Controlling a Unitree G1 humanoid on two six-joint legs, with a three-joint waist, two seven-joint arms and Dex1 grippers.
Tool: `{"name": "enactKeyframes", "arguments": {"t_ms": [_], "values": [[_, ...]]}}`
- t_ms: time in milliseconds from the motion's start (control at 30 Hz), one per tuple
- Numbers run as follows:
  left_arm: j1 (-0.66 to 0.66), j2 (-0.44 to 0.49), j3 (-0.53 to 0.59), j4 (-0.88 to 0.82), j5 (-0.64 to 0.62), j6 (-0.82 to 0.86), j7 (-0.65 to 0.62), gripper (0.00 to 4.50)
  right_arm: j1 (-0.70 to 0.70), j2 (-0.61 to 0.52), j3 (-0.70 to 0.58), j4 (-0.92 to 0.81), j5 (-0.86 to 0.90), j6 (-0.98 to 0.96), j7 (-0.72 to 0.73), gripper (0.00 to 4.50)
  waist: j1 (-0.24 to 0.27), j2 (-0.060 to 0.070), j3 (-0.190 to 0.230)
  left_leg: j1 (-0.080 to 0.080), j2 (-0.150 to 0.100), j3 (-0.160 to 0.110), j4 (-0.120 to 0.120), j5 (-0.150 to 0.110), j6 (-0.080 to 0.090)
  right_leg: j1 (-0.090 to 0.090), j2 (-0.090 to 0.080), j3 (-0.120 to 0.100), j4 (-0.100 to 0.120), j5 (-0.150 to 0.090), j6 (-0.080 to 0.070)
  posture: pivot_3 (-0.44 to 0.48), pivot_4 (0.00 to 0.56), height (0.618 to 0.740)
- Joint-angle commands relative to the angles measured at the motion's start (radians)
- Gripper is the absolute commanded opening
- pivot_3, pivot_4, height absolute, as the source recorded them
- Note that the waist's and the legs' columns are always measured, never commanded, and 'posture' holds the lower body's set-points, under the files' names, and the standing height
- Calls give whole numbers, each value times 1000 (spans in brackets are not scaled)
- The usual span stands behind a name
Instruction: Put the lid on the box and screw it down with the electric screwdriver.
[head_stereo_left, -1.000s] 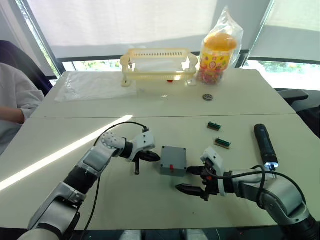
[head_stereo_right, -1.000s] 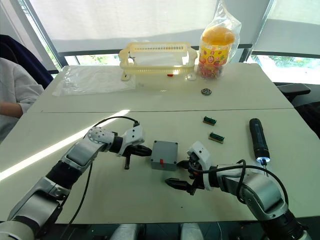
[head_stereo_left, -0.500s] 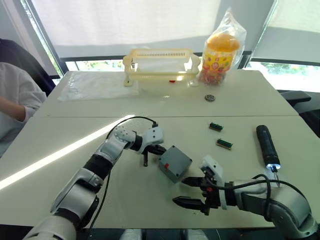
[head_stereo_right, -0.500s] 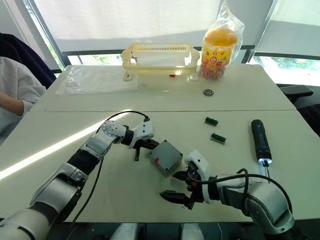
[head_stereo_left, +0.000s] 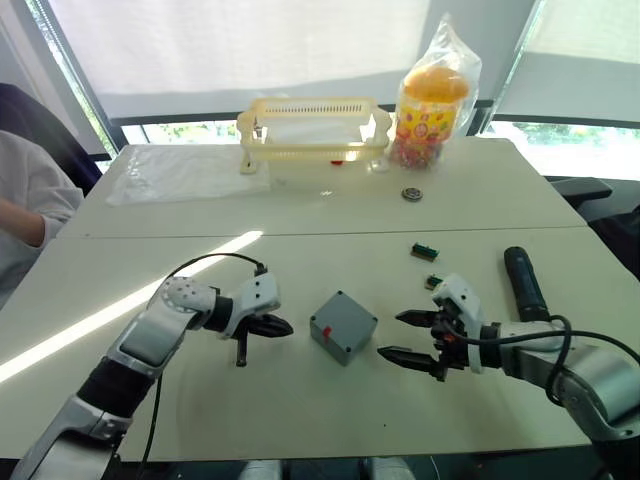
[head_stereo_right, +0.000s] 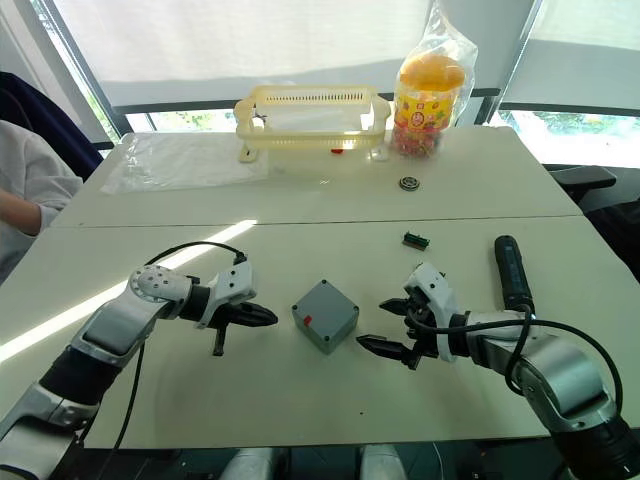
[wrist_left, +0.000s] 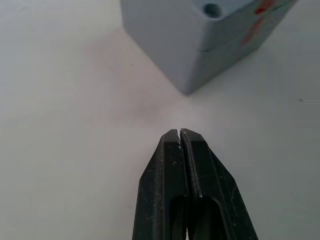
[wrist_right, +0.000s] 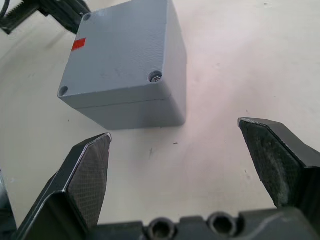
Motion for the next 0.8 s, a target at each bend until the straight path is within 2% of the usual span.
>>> {"name": "enactKeyframes", "arguments": {"t_ms": [33, 200, 367, 800], "values": [[18, -14, 7, -92, -32, 57, 41, 0, -44, 17, 59, 53, -60, -91, 64, 4439, -2, 0, 0, 0, 0, 0, 0, 0, 0, 0, 0, 0, 0, 0, 0, 0, 150, 740], [20, -46, -20, -100, -26, 81, 91, 0, -106, 62, 142, 158, -145, -195, 126, 4439, -4, 0, 0, 0, 0, 0, 1, 0, 0, 0, 0, 0, 2, 0, 0, 0, 150, 740], [-15, -75, -49, -31, 15, 41, 136, 0, -131, 96, 173, 209, -182, -241, 173, 4439, -2, 0, 0, 0, 0, 0, 1, 0, 0, -1, 0, 0, 3, 0, 0, 0, 150, 740], [-113, -135, -110, 128, 78, -129, 117, 0, 8, 91, 130, -3, -134, -131, 152, 4439, -1, 0, 0, 0, -1, 0, 2, 0, 0, -1, 0, 0, 4, 0, 0, 0, 150, 740]]}}
